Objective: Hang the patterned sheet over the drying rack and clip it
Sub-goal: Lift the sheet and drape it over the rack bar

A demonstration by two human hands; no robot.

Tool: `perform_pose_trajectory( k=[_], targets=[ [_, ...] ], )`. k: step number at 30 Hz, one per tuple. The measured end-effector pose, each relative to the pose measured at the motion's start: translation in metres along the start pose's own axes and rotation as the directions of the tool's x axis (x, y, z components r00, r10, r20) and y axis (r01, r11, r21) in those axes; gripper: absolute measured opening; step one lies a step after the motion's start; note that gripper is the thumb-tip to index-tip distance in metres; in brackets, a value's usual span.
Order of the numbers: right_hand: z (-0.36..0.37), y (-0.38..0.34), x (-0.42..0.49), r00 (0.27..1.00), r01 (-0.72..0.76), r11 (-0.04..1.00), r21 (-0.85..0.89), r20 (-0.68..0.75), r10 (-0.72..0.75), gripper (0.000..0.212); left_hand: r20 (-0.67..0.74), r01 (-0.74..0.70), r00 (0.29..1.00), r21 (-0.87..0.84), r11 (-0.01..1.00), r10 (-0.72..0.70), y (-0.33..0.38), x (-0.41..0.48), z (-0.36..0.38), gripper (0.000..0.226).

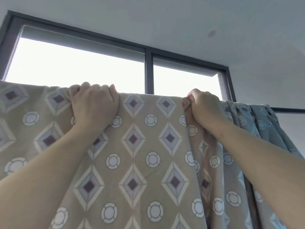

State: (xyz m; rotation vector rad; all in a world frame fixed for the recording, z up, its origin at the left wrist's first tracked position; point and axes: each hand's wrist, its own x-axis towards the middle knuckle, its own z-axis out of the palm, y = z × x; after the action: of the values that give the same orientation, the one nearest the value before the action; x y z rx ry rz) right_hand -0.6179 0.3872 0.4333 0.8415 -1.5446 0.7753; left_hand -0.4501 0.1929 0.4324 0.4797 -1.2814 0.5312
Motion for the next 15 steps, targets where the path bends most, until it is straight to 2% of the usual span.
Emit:
perform_pose_trajectory(
  k=[7,15],
  targets=[
    [-0.0022,0.0052,0.0017,0.995,-0.09,0.992,-0.085,0.026,0.092,0.026,-0.02,0.005,1.0,-0.049,0.999,-0.006,0.0104,0.0003,-0.0004,0.052],
    [0.0011,0.007,0.006,0.992,-0.123,0.992,-0.042,0.023,0.124,0.024,-0.057,-0.024,0.998,-0.017,1.0,0.023,0.0083,0.0011,0.0016,0.055]
  ],
)
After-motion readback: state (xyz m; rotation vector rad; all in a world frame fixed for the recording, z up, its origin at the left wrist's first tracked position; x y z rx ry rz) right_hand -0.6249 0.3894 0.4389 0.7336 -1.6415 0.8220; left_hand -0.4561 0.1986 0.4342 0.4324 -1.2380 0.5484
